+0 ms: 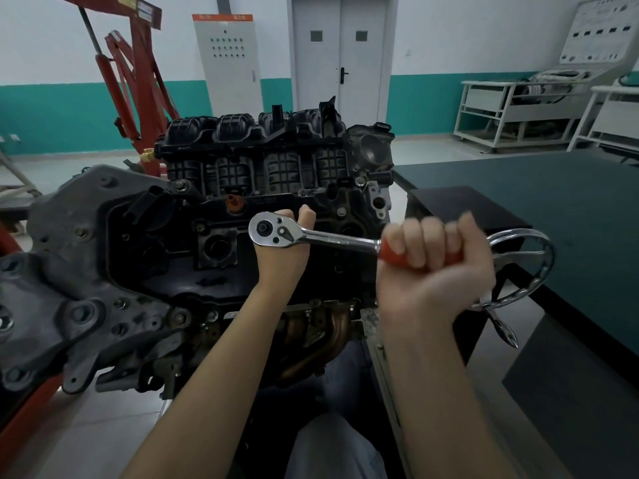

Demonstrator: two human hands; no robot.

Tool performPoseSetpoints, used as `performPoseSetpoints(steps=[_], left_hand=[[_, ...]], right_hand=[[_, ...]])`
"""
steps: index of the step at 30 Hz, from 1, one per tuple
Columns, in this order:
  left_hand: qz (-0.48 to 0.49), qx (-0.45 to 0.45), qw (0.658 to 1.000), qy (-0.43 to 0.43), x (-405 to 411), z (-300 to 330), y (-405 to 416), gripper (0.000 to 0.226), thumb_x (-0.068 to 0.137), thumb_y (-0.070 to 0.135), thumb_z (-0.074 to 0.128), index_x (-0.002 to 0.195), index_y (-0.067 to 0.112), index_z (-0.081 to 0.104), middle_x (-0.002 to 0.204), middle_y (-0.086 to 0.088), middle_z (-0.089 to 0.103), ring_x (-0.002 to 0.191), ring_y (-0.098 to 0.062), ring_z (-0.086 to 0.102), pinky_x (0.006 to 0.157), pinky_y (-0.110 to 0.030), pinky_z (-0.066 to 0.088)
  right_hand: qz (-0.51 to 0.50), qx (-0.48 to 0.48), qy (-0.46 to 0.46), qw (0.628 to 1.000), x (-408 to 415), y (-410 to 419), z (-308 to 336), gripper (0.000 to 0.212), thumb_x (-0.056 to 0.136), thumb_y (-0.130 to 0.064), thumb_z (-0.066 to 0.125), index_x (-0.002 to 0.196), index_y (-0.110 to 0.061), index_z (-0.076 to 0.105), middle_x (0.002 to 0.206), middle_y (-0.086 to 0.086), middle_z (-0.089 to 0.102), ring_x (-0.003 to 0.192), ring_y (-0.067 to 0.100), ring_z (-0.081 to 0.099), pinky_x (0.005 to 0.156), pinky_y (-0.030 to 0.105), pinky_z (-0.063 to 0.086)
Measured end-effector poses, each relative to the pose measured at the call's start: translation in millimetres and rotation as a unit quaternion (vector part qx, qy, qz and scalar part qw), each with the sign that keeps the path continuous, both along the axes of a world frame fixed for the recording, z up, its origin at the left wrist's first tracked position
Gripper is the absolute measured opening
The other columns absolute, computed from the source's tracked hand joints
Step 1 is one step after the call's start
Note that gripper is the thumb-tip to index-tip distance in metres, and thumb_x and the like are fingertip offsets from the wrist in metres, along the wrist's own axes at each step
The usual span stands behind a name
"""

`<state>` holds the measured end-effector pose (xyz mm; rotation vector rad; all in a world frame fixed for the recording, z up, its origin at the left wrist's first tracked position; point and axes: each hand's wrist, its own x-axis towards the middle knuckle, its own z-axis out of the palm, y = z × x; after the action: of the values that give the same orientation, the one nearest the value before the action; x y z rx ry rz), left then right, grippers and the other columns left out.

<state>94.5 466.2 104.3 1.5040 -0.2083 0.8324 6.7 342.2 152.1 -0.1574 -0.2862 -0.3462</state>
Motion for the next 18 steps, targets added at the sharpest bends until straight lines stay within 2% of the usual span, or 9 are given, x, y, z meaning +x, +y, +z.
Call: performPoseSetpoints(steps=[2,4,6,9,13,18], left_hand=[[0.004,0.002,1.0,-0.004,2.4,-2.3,1.4,0.054,0.087,0.01,0.061,0.049,0.025,0.027,0.038,0.018,0.034,0.036,0.001,0.033,0.043,-0.005,0.027],[-0.009,-0.014,1.0,-0.001,2.6,-2.8,1.4,0.04,0.079,0.028,0.063,0.051,0.032,0.033,0.04,0.021,0.04,0.039,0.004,0.037,0.047,-0.006,0.03],[-0.023,-0.023,0.999,-0.008,2.3,-1.6,0.1,0.032,0.069,0.036,0.059,0.045,0.036,0.038,0.04,0.022,0.038,0.038,0.003,0.034,0.045,-0.007,0.027],[-0.028,-0.004,0.999,-0.013,2.1,-0.6,-0.1,0.036,0.071,0.031,0.056,0.04,0.038,0.04,0.04,0.02,0.034,0.037,0.0,0.03,0.042,-0.008,0.024],[0.01,-0.001,1.0,-0.008,2.1,-4.6,3.7,0.051,0.082,0.018,0.059,0.042,0.03,0.03,0.039,0.016,0.03,0.037,-0.002,0.028,0.041,-0.01,0.024],[-0.001,-0.013,1.0,-0.012,-1.7,-2.8,-0.7,0.058,0.088,-0.002,0.057,0.051,0.022,0.02,0.039,0.016,0.024,0.037,-0.002,0.022,0.042,-0.012,0.022]], right_hand=[[0.03,-0.047,-0.005,0.998,16.9,-7.1,19.0,0.038,0.082,-0.016,0.045,0.045,-0.02,0.034,0.038,-0.008,0.026,0.034,0.009,0.023,0.04,0.018,0.03],[0.073,-0.101,0.005,0.992,35.4,-12.0,41.4,0.043,0.089,-0.012,0.042,0.046,-0.019,0.035,0.038,-0.007,0.026,0.033,0.009,0.023,0.04,0.017,0.028],[0.113,-0.142,0.019,0.983,50.1,-13.9,60.3,0.044,0.092,-0.012,0.041,0.049,-0.017,0.035,0.038,-0.006,0.027,0.032,0.009,0.024,0.038,0.016,0.028],[0.132,-0.144,0.016,0.981,53.6,-12.6,66.6,0.042,0.092,-0.011,0.042,0.052,-0.016,0.034,0.038,-0.006,0.027,0.033,0.008,0.024,0.038,0.016,0.027],[0.054,-0.067,0.003,0.996,21.5,-5.4,26.6,0.04,0.087,-0.014,0.044,0.049,-0.02,0.034,0.04,-0.007,0.026,0.036,0.009,0.022,0.04,0.019,0.028],[-0.006,0.017,0.014,1.0,-13.7,5.0,-15.3,0.037,0.084,-0.019,0.043,0.048,-0.02,0.034,0.041,-0.006,0.026,0.037,0.01,0.027,0.043,0.023,0.035]])
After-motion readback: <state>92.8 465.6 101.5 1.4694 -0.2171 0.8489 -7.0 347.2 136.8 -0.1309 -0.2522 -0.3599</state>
